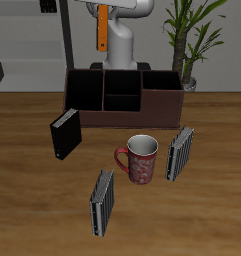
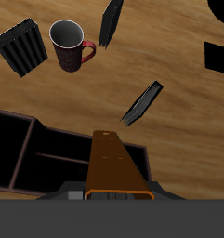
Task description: Place the orange book into the back desk caddy's back compartment
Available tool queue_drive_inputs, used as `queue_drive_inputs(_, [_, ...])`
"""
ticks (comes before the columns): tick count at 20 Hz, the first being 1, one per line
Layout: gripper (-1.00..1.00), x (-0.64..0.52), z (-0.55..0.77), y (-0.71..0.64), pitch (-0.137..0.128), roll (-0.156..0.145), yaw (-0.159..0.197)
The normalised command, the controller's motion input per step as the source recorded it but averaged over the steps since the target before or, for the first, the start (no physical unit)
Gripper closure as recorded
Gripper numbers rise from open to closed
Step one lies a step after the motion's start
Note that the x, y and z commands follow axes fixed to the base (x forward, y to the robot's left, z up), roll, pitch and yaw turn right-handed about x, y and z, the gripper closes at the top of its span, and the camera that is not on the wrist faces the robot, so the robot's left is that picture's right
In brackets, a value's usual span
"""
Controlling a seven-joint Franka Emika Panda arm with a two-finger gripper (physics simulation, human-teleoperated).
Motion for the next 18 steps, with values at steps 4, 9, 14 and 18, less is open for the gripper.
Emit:
queue_drive_inputs(4, [1.0, -0.22, 0.0, 0.07, -0.019, 0.033, 0.039])
queue_drive_inputs(9, [1.0, -0.11, 0.08, 0.05, -0.014, 0.035, 0.146])
queue_drive_inputs(14, [1.0, 0.05, 0.11, 0.06, 0.004, 0.01, 0.203])
queue_drive_inputs(18, [1.0, 0.02, 0.05, 0.08, 0.008, -0.01, 0.251])
